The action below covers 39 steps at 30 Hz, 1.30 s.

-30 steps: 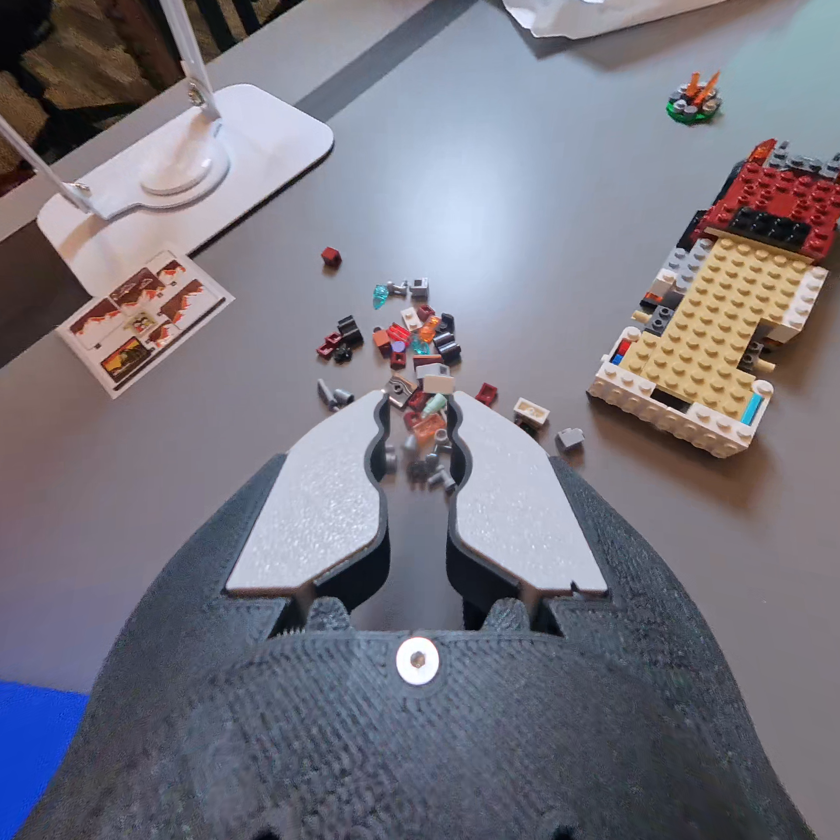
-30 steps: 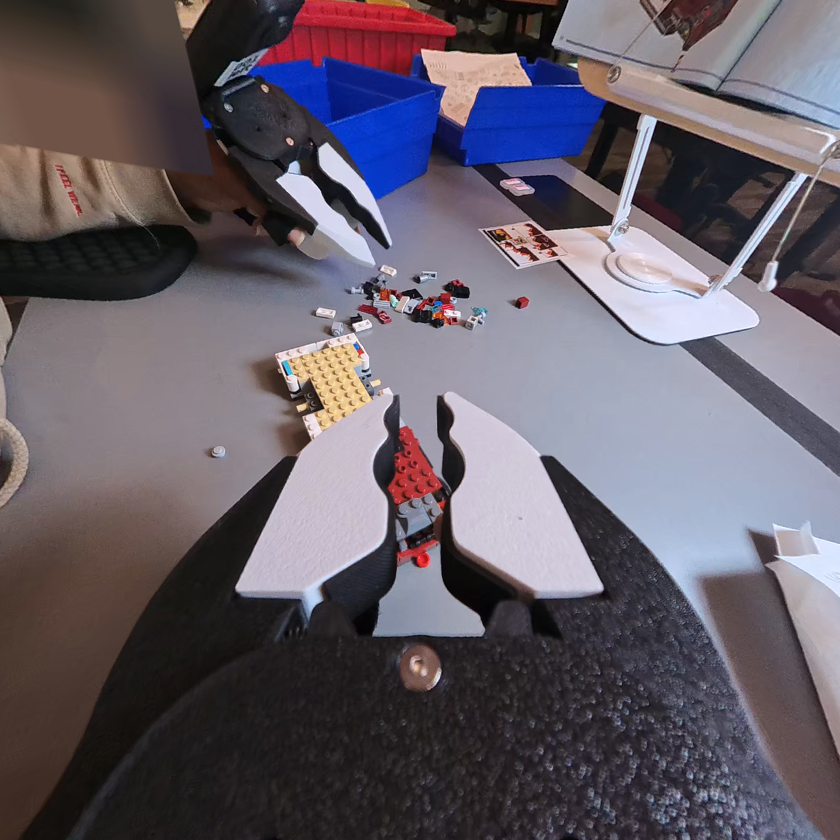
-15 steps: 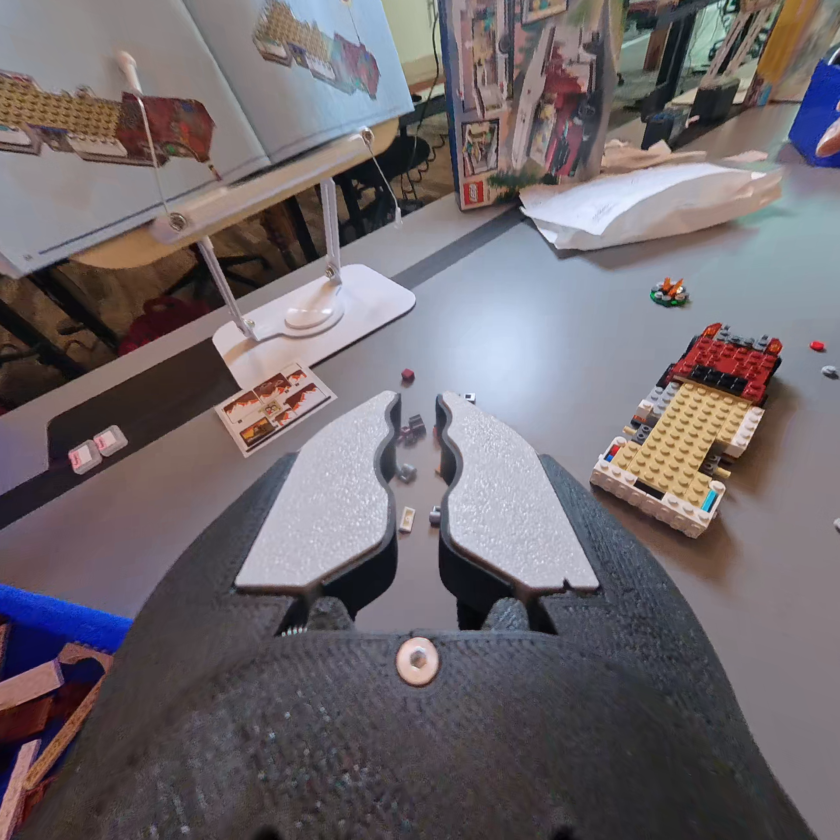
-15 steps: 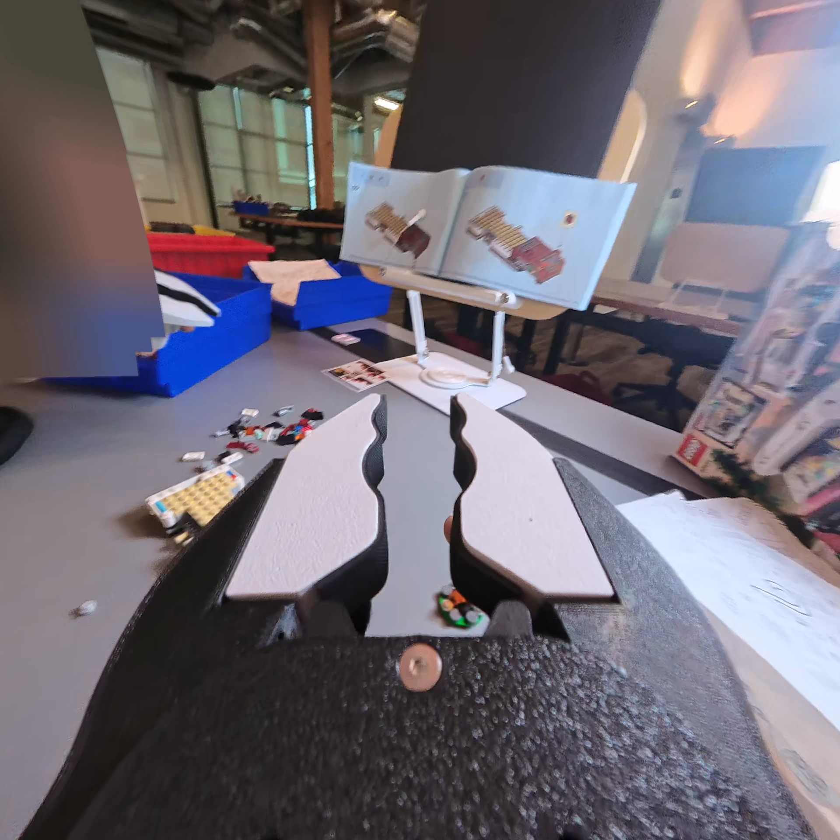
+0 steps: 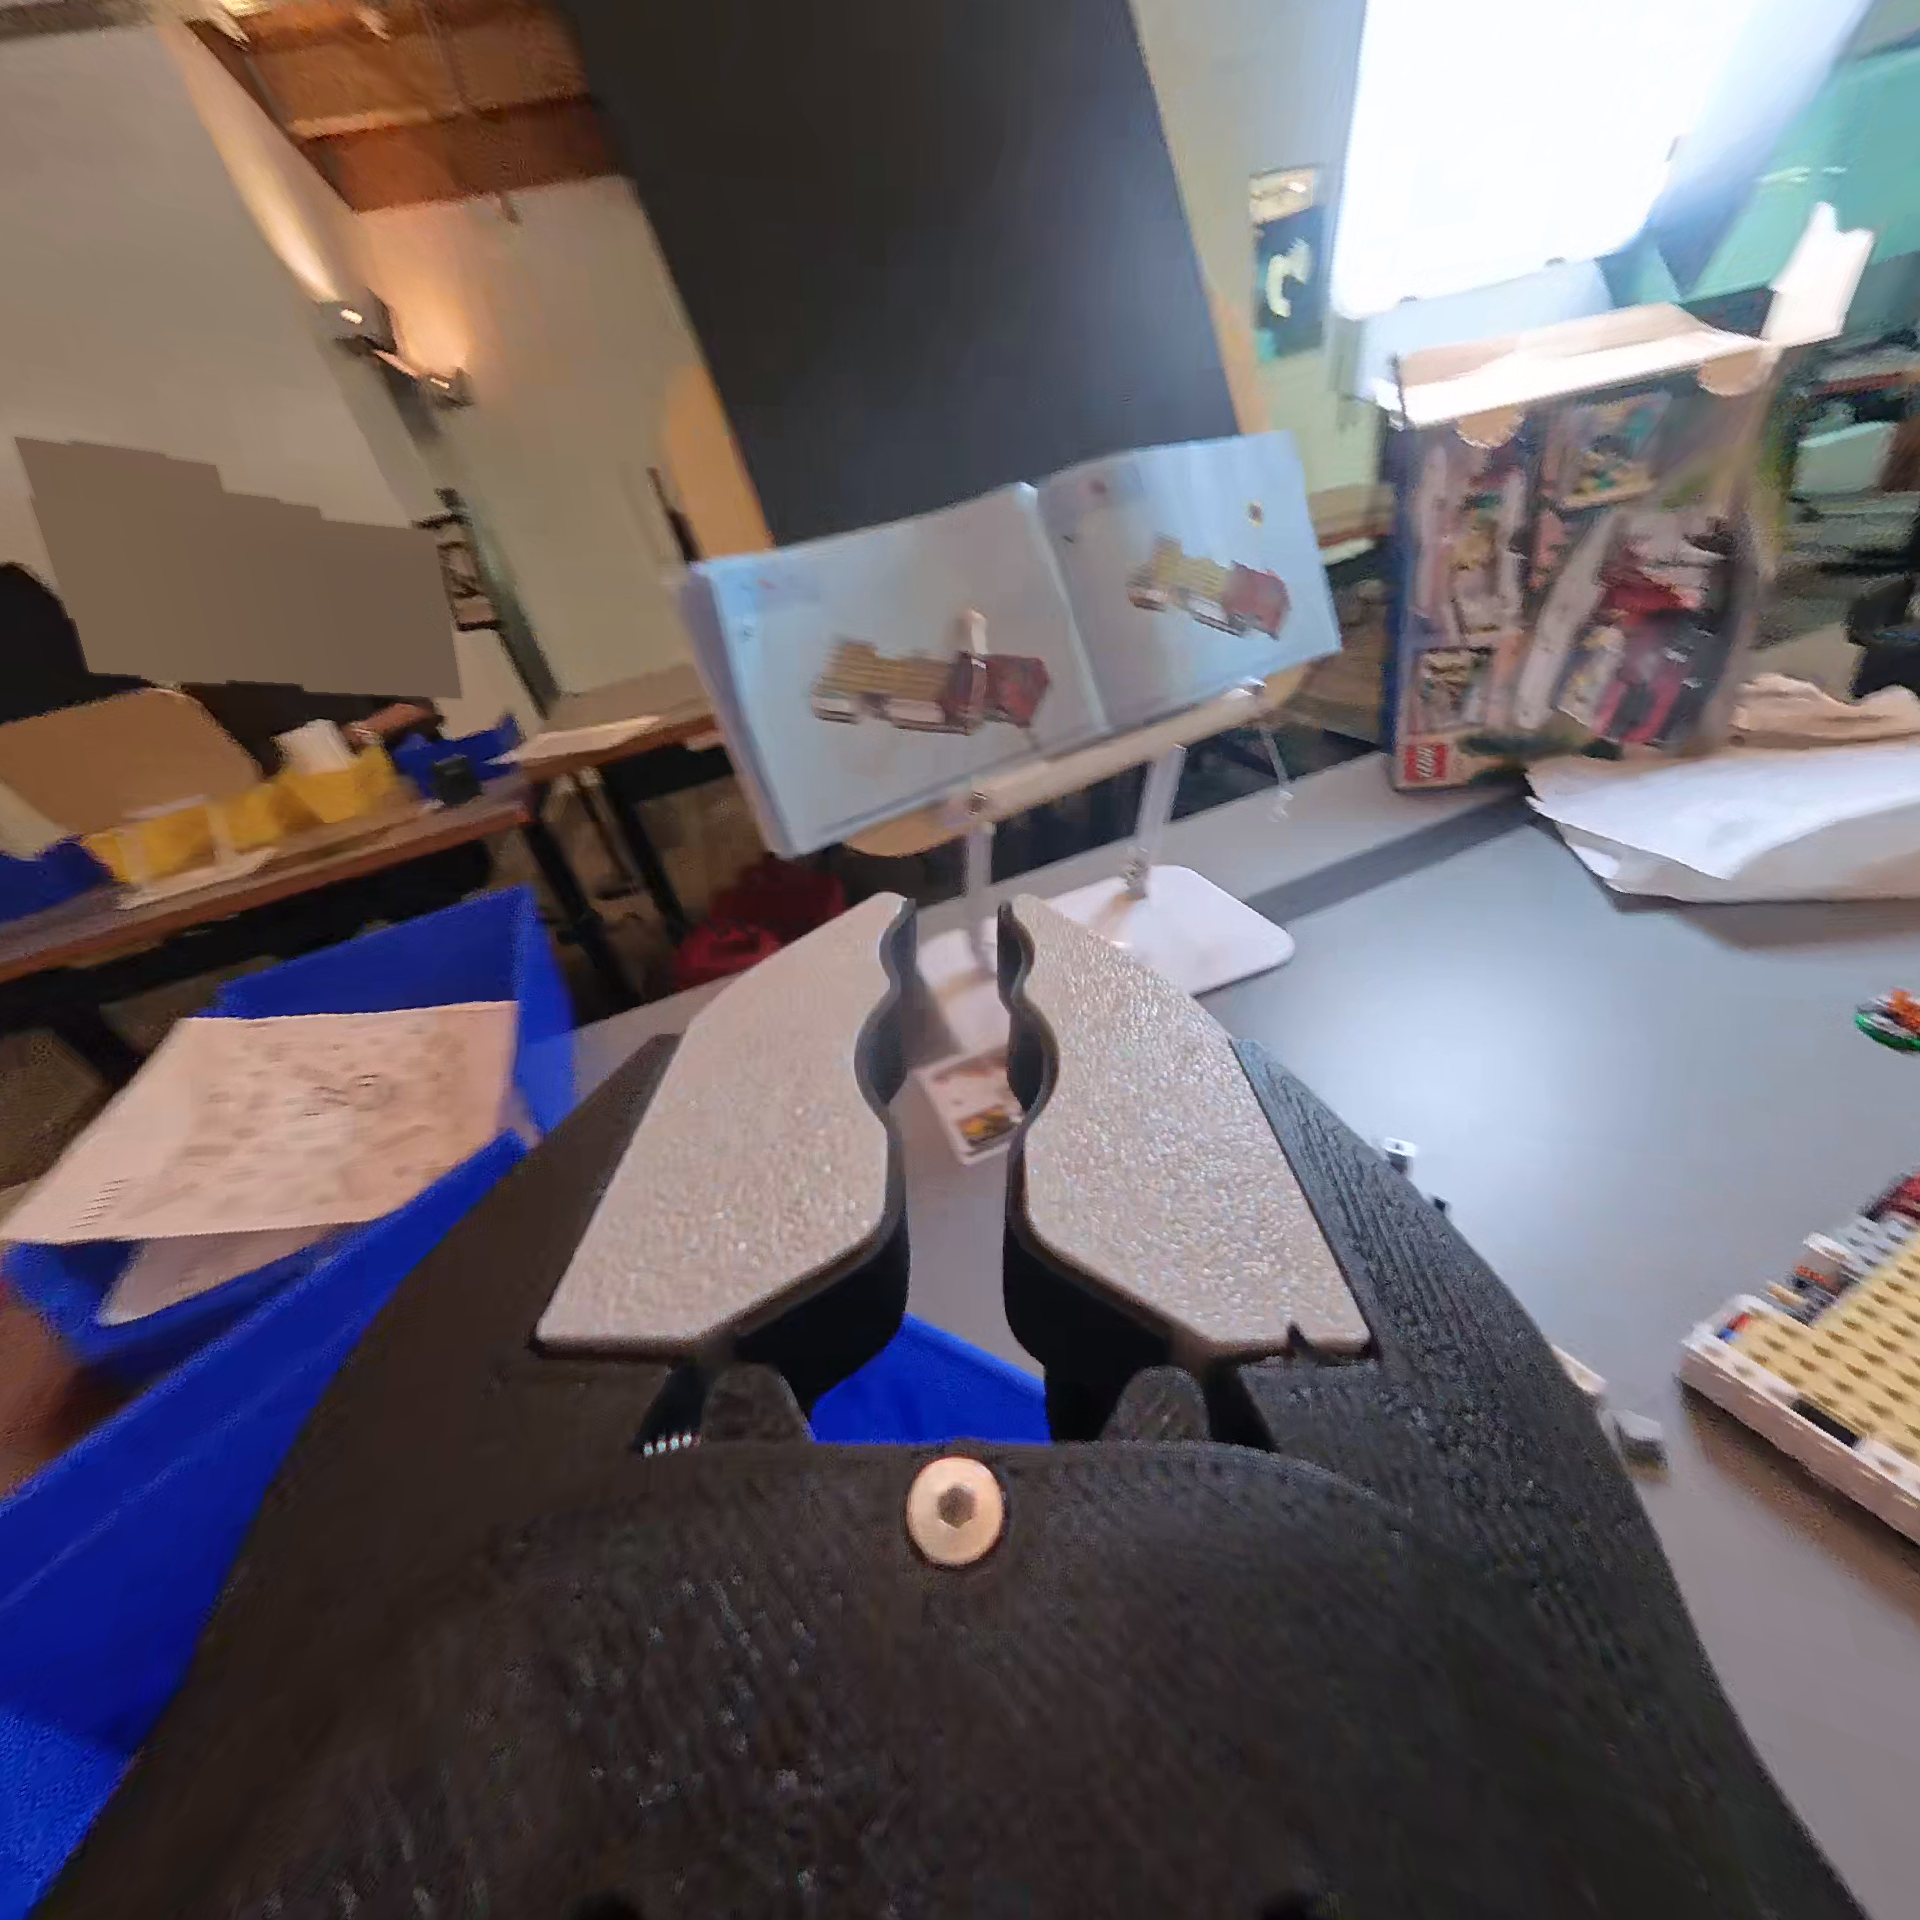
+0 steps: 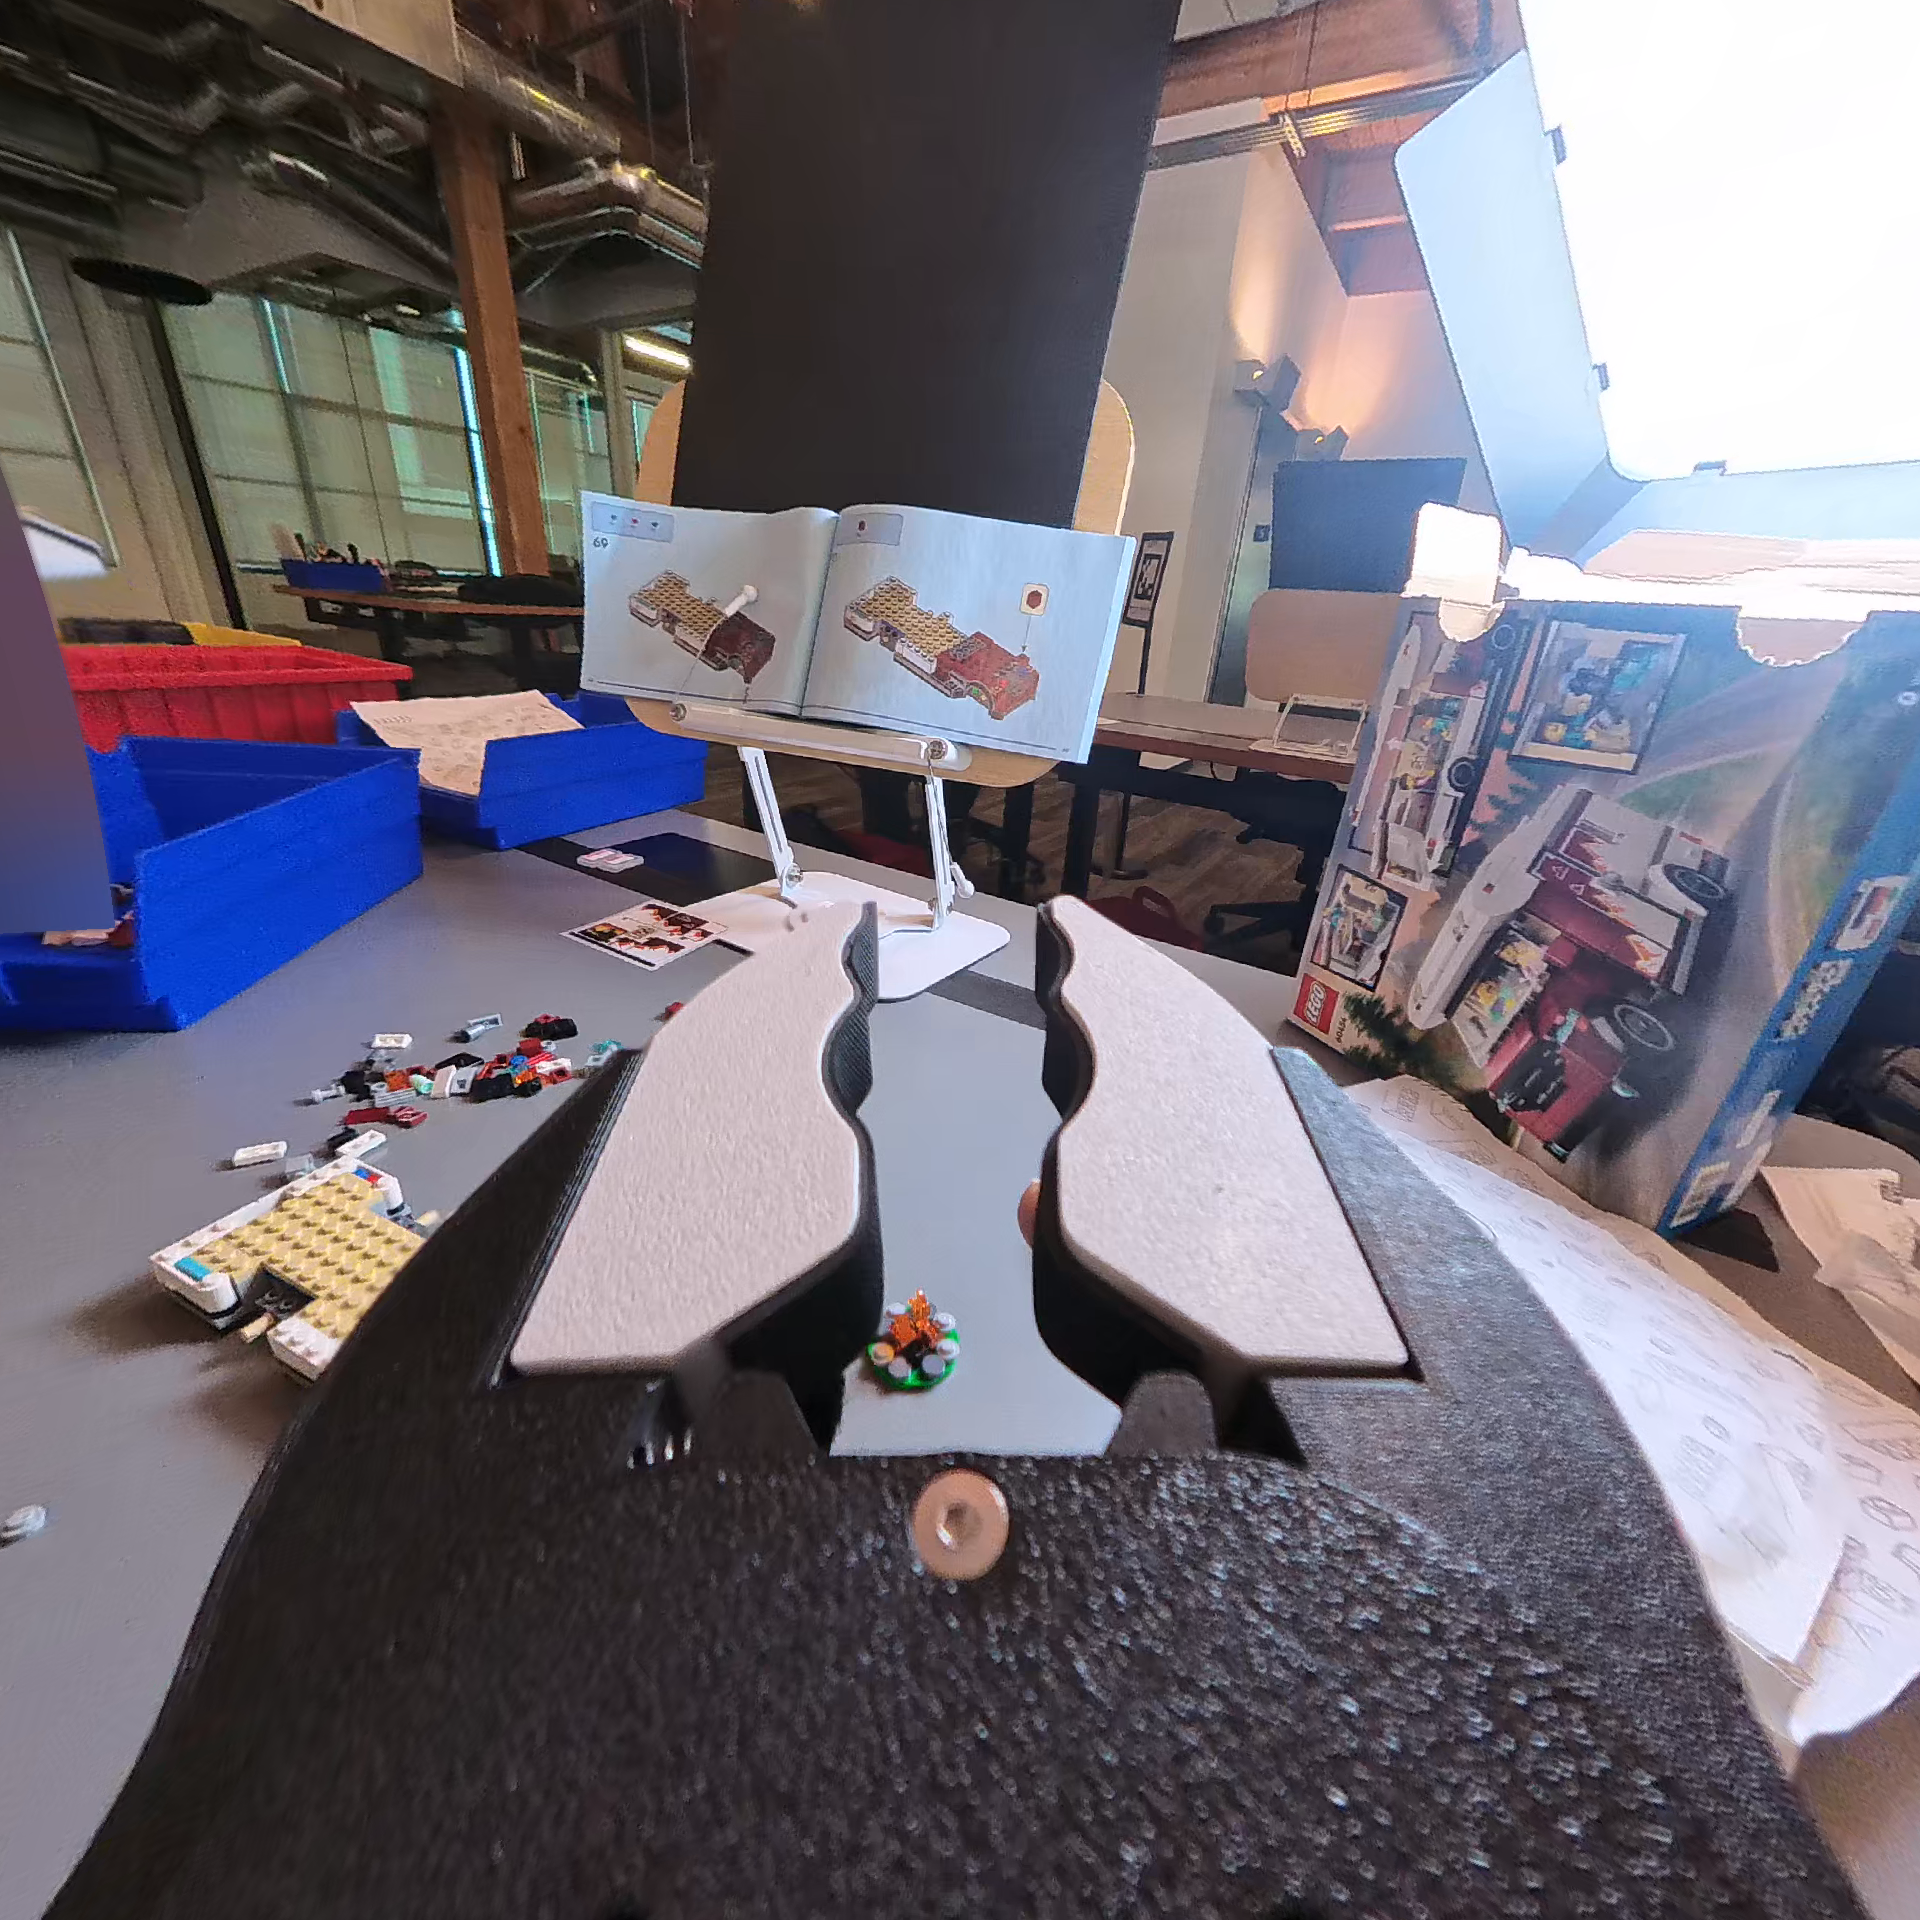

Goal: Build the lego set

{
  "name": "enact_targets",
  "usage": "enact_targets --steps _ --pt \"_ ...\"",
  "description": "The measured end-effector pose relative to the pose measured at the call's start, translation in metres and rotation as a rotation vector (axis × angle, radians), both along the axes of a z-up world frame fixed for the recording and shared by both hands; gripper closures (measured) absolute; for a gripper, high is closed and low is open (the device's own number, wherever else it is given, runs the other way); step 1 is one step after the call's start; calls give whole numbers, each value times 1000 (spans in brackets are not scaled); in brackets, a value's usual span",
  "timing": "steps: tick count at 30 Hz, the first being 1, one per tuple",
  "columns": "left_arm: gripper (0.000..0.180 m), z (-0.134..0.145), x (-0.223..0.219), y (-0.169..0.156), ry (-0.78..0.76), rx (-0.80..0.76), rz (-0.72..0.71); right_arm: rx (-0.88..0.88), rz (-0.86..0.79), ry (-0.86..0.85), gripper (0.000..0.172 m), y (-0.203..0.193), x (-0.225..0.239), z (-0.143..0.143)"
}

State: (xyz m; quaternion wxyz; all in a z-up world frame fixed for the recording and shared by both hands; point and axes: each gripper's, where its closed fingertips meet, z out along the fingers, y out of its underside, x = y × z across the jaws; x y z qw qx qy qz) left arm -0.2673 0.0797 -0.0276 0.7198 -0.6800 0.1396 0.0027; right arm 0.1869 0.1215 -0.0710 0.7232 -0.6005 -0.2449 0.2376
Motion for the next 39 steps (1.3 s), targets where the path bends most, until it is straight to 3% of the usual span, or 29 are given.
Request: enact_targets --steps 3,7,12,14,18,22,25,28,30,33,36,39 --pt "166 32 -62 -21 23 46 176 1 0 -13 143 -1 0 -2" --pt "160 19 -120 -34 51 -144 247 -10 12 -35 144 -1 -7 -2" --pt "159 -44 -151 -33 242 -504 189 -2 30 -95 145 -7 -25 0" --pt "153 -78 -139 -42 305 -686 72 0 35 -123 145 -10 -33 -1" --pt "138 -142 -76 -83 381 -944 -255 -3 45 -168 146 -15 -47 -4" --pt "130 -201 -61 -104 585 -1060 -237 -9 53 -177 147 -12 -57 -7" --pt "149 -227 -75 -100 770 -1058 -131 -18 75 -168 147 -7 -65 -9" --pt "153 -221 -75 -106 785 -1042 -152 -19 99 -166 147 -5 -70 -8" --pt "152 -199 -68 -119 711 -1022 -219 -21 101 -166 147 -4 -68 -8" --pt "150 -139 -64 -135 603 -939 -280 -31 103 -148 148 -2 -64 -8" --pt "146 -79 -75 -126 529 -776 -231 -41 106 -126 149 -2 -62 -12" --pt "146 -88 -82 -118 532 -830 -211 -39 113 -112 149 -4 -62 -13"
